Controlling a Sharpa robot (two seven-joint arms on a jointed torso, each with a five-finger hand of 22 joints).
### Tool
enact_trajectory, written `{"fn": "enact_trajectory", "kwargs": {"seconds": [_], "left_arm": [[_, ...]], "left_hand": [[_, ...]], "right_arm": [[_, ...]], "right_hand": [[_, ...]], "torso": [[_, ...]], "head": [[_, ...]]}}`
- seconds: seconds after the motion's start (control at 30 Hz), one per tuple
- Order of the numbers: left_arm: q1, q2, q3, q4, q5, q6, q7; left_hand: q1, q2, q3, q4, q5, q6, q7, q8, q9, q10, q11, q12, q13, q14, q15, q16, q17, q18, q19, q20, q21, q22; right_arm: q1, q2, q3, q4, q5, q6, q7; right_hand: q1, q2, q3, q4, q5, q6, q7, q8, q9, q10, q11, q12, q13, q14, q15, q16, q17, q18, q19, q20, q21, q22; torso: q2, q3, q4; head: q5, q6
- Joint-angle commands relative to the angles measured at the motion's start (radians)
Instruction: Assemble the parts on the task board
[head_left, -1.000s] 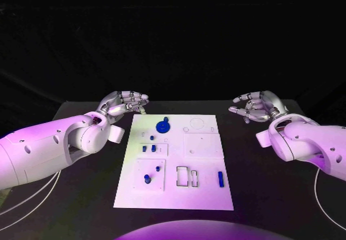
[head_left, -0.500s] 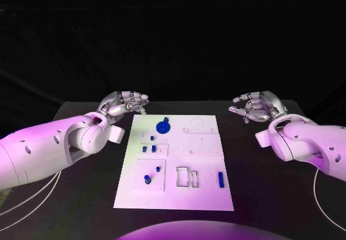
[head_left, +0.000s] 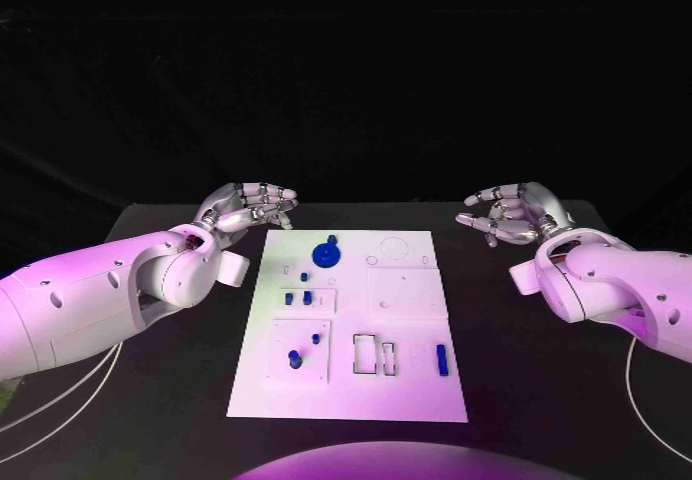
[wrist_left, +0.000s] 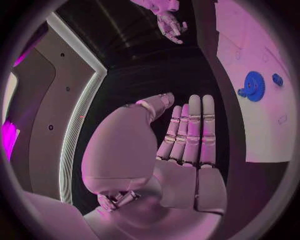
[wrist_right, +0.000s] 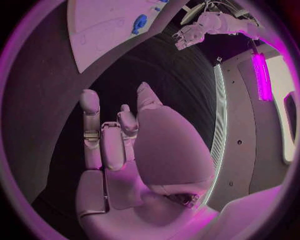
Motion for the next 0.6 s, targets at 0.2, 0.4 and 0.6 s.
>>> {"fn": "enact_trajectory", "kwargs": {"seconds": [0.2,0.4,0.6], "left_arm": [[0.0,0.002,0.001,0.002,0.007,0.004,0.016],[0.0,0.002,0.001,0.002,0.007,0.005,0.016],[0.0,0.002,0.001,0.001,0.007,0.006,0.016]], "left_hand": [[-0.001,0.007,-0.005,-0.002,0.0,-0.003,0.024,0.003,-0.001,0.006,0.0,0.004,-0.001,-0.004,-0.004,-0.004,-0.001,0.013,-0.007,-0.001,-0.005,-0.001],[-0.001,0.006,-0.005,-0.002,0.0,-0.002,0.024,0.005,-0.002,0.008,0.0,0.004,-0.001,-0.003,-0.005,-0.006,-0.002,0.013,-0.006,-0.001,-0.007,-0.002],[-0.001,0.006,-0.005,-0.002,0.0,-0.002,0.024,0.005,-0.002,0.008,0.0,0.004,-0.001,-0.003,-0.005,-0.006,-0.002,0.013,-0.006,-0.001,-0.007,-0.002]], "right_arm": [[0.0,0.002,0.0,-0.001,-0.023,0.016,0.002],[0.0,0.004,0.0,-0.003,-0.023,0.016,0.002],[0.0,0.005,0.0,-0.004,-0.024,0.018,0.001]], "right_hand": [[0.01,-0.005,0.005,-0.001,-0.005,0.007,-0.001,-0.008,-0.002,0.004,-0.003,-0.005,-0.085,0.001,0.0,-0.008,-0.002,0.008,0.005,-0.002,-0.007,-0.003],[0.01,-0.005,0.005,-0.001,-0.005,0.007,-0.001,-0.008,-0.002,0.004,-0.003,-0.005,-0.085,0.001,0.0,-0.008,-0.002,0.008,0.005,-0.002,-0.007,-0.003],[0.01,-0.005,0.005,-0.001,-0.005,0.007,-0.001,-0.008,-0.002,0.004,-0.003,-0.005,-0.085,0.001,0.0,-0.008,-0.002,0.008,0.005,-0.002,-0.007,-0.003]], "torso": [[-0.001,0.0007,0.0002],[-0.001,0.0008,0.0004],[0.0,0.0002,0.0001]], "head": [[0.0,0.0],[0.001,0.003],[0.002,0.003]]}}
